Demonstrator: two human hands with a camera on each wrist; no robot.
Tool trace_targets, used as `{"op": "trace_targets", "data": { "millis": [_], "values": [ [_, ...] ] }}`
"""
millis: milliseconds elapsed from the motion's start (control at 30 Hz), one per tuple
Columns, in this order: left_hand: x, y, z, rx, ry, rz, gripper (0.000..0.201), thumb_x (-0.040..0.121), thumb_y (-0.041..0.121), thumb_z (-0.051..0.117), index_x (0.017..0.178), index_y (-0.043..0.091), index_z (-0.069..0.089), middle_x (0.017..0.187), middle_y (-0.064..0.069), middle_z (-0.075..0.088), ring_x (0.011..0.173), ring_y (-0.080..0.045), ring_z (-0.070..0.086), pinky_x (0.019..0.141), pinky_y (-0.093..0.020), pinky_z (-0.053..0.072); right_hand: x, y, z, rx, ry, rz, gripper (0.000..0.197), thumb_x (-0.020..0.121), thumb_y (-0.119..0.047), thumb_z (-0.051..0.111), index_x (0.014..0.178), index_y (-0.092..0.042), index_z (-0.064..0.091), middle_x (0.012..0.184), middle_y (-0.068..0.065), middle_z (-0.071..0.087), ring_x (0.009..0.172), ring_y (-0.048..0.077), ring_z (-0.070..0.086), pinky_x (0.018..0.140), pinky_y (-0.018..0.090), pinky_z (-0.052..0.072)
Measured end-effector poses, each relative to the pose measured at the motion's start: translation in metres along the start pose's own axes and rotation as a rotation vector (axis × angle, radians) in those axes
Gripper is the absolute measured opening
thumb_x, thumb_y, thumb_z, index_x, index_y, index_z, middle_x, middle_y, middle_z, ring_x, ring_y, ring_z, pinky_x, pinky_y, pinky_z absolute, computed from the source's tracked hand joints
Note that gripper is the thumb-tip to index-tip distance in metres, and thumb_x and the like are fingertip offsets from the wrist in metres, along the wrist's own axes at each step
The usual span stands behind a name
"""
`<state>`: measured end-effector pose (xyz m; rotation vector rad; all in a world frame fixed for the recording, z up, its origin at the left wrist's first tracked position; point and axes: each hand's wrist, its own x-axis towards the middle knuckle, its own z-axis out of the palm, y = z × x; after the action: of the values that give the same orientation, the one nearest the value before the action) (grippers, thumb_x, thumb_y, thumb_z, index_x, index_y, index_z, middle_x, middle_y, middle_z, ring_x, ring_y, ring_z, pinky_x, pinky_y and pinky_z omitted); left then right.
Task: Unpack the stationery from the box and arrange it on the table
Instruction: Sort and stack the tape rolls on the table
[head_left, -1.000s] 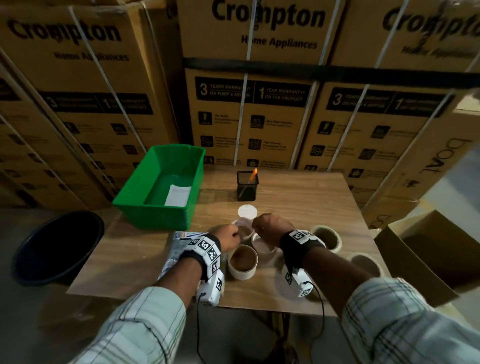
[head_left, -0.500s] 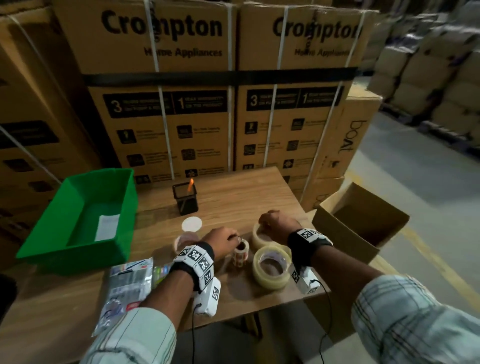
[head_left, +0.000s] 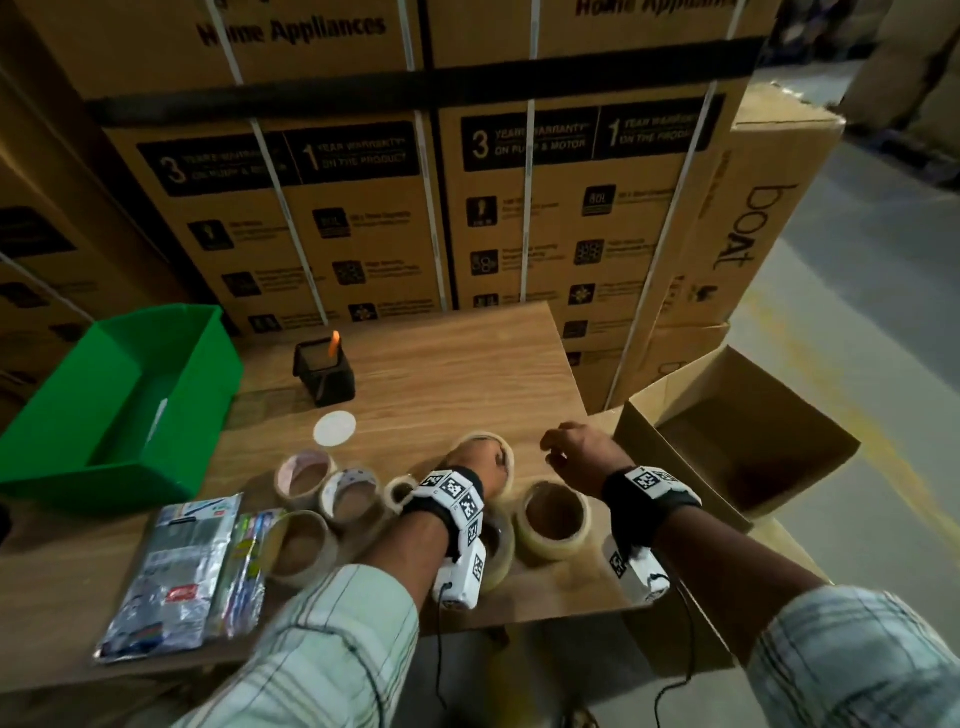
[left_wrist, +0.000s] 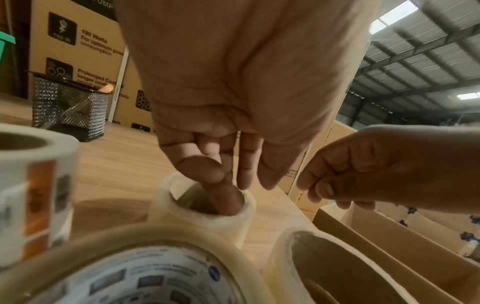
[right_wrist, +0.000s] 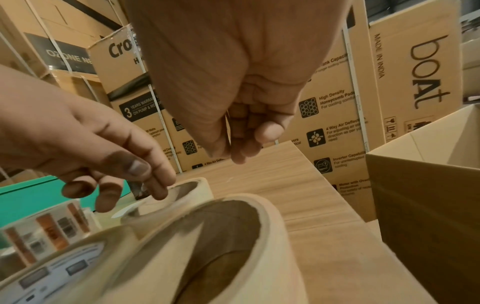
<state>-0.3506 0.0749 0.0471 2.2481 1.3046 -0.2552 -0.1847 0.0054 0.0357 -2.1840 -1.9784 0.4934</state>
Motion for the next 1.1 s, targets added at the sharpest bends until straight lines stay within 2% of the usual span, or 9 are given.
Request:
{"op": "trace_targets", "data": {
  "millis": [133,333,467,567,733,867,933,1033,1100],
  "values": [
    [0.014,0.011,0.019,0.014,-0.003,-0.146,0.021,0.09,0.02,0.054,0.109,0.016,0.061,0.125,-0.01,0.061,0.115,-0.029,0.057,0.095,-0.034,0.044,0.002,0.018,0.006,0.021,-0.01,-0.097,0.023,0.091,-0.022,0.056,0.112,-0.019,0.064,0.109,0.006,0.063,0.095,0.025,0.063,0.082,0.035,0.052],
    [0.029,0.012,0.035,0.037,-0.058,-0.246,0.033,0.091,0.015,0.058,0.124,0.009,0.059,0.131,-0.013,0.059,0.122,-0.03,0.055,0.101,-0.037,0.044,0.011,0.025,0.008,0.065,-0.054,-0.197,0.022,0.091,-0.023,0.054,0.111,-0.019,0.063,0.107,0.005,0.062,0.091,0.024,0.062,0.08,0.036,0.054],
    [0.034,0.011,0.039,0.045,-0.027,-0.243,0.032,0.09,0.018,0.057,0.121,0.012,0.061,0.129,-0.012,0.061,0.119,-0.031,0.057,0.099,-0.038,0.046,0.01,0.027,0.015,0.039,-0.107,-0.214,0.024,0.09,-0.024,0.054,0.111,-0.021,0.063,0.108,0.004,0.063,0.095,0.023,0.062,0.082,0.036,0.053],
    [0.032,0.012,0.035,0.025,0.047,-0.251,0.031,0.089,0.018,0.054,0.119,0.013,0.062,0.124,-0.013,0.064,0.115,-0.032,0.06,0.094,-0.039,0.05,0.007,0.027,0.017,0.003,-0.141,-0.238,0.025,0.088,-0.022,0.053,0.111,-0.02,0.063,0.108,0.005,0.063,0.096,0.024,0.061,0.081,0.036,0.052],
    [0.024,0.009,0.026,-0.07,0.191,-0.207,0.043,0.084,0.012,0.056,0.124,0.03,0.06,0.121,-0.009,0.065,0.11,-0.03,0.063,0.092,-0.039,0.053,0.001,0.018,0.019,-0.047,-0.152,-0.274,0.023,0.09,-0.022,0.055,0.113,-0.021,0.059,0.11,0.005,0.061,0.099,0.024,0.059,0.08,0.036,0.05],
    [0.016,0.01,0.03,-0.059,0.152,-0.187,0.037,0.09,0.014,0.05,0.123,0.027,0.061,0.119,-0.011,0.067,0.108,-0.029,0.064,0.092,-0.04,0.053,0.0,0.009,0.019,-0.123,-0.14,-0.302,0.034,0.089,-0.02,0.056,0.123,-0.022,0.057,0.12,0.007,0.057,0.113,0.027,0.051,0.089,0.039,0.048],
    [0.013,0.009,0.032,-0.055,0.174,-0.193,0.04,0.092,0.015,0.048,0.127,0.03,0.058,0.123,-0.011,0.065,0.111,-0.03,0.063,0.094,-0.04,0.052,0.003,0.008,0.017,-0.19,-0.189,-0.294,0.035,0.09,-0.023,0.054,0.124,-0.023,0.058,0.124,0.007,0.056,0.118,0.028,0.048,0.092,0.039,0.046],
    [0.011,0.006,0.032,-0.049,0.209,-0.186,0.046,0.091,0.012,0.051,0.132,0.031,0.055,0.127,-0.012,0.063,0.115,-0.03,0.061,0.097,-0.039,0.05,0.008,0.008,0.014,-0.231,-0.278,-0.237,0.031,0.091,-0.032,0.053,0.119,-0.02,0.059,0.121,0.007,0.057,0.113,0.028,0.052,0.088,0.039,0.049],
    [0.012,0.004,0.029,-0.074,0.233,-0.187,0.047,0.091,0.011,0.05,0.133,0.031,0.054,0.13,-0.012,0.061,0.118,-0.03,0.059,0.1,-0.038,0.048,0.012,0.01,0.011,-0.202,-0.236,-0.183,0.03,0.089,-0.031,0.057,0.114,-0.016,0.059,0.117,0.009,0.056,0.106,0.029,0.057,0.083,0.04,0.053]
  ]
}}
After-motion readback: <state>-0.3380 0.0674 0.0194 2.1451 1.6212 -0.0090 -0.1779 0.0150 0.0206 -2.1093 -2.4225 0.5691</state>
